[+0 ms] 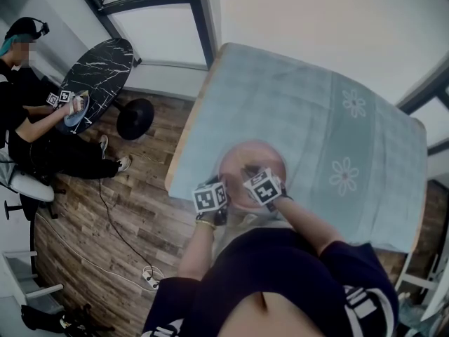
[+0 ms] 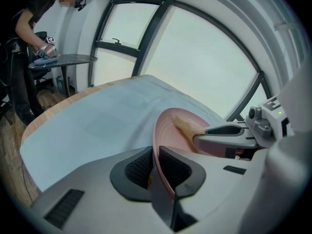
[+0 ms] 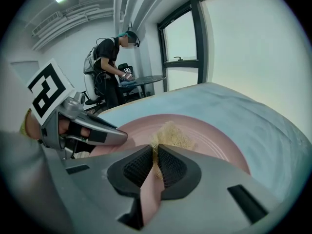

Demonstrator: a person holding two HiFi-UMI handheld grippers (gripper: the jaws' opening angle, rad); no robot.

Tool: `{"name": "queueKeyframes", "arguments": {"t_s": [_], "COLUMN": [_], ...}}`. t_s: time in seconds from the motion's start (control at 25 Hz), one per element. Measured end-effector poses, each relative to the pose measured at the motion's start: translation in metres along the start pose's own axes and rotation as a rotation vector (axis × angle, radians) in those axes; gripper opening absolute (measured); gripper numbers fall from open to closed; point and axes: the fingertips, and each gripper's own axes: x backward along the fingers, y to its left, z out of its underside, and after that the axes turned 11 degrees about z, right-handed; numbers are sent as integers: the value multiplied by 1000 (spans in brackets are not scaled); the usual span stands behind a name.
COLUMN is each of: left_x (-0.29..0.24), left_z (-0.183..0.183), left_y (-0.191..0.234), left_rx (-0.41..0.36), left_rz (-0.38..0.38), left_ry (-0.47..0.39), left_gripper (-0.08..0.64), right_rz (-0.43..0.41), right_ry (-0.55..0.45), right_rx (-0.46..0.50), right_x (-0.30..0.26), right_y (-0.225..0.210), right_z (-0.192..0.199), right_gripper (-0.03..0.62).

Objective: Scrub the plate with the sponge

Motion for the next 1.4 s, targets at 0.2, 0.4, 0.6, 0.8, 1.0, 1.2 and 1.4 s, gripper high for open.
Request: {"name": "queueKeyframes", "arguments": {"t_s": [0.2, 0.4, 0.6, 0.8, 1.0, 1.2, 1.4], "left_x": [-1, 1, 1, 2, 1, 1, 0], "left_z": [1, 0, 0, 0, 0, 0, 0], "left_y": [0, 1, 1, 1, 2, 2, 1], "left_rx": [-3, -8, -5, -8, -2, 1, 4], "left_rz": [-2, -5, -3, -7, -4, -3, 3], "left_ry": [0, 0, 1, 1, 10, 15, 14], "left_gripper": [51, 51, 51, 51, 51, 51, 51], "right_rz": [-51, -106, -163, -223, -265, -365, -426], "right_ry": [19, 35, 61, 66, 90, 119, 100], "right_rx": [63, 128, 194, 240, 246, 215, 170], "right_x": [3, 9, 16, 27, 31, 45, 60], "right_y": [20, 39, 58, 75, 81, 89, 83], "right_z": [9, 15, 30, 37, 45, 50, 48], "right_gripper": [37, 37, 37, 37, 38, 37, 37]}}
